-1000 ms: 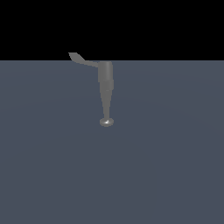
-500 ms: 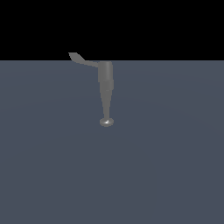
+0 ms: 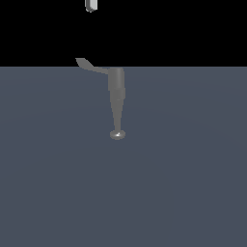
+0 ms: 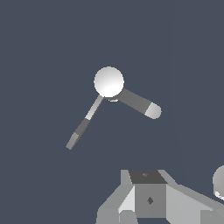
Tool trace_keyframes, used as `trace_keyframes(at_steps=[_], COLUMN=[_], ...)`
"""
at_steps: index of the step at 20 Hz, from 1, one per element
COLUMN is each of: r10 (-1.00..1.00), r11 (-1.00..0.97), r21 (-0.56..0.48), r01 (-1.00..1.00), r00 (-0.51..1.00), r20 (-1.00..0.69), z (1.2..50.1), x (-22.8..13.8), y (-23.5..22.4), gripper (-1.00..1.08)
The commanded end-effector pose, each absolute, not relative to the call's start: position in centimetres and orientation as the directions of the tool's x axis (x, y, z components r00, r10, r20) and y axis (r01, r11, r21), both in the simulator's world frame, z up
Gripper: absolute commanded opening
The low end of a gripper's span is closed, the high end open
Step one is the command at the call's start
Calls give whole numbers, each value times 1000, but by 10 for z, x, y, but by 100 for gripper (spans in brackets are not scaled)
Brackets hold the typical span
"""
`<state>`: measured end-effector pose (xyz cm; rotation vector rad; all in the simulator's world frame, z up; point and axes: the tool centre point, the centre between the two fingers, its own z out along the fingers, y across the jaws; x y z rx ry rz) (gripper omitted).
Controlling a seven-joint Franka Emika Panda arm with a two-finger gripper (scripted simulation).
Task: Turn on the faucet by rotating a designated handle.
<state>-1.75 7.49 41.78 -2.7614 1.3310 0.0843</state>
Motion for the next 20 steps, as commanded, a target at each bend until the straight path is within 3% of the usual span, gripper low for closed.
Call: trace_keyframes(at_steps=[1, 20], r10=[-816, -977], r11=[-572, -211], r21=[-36, 1], r01=[-819, -977], r00=[573, 211], r20=[-80, -18], z=[407, 318], x=[-4, 75], y=[81, 126], gripper=[-100, -100])
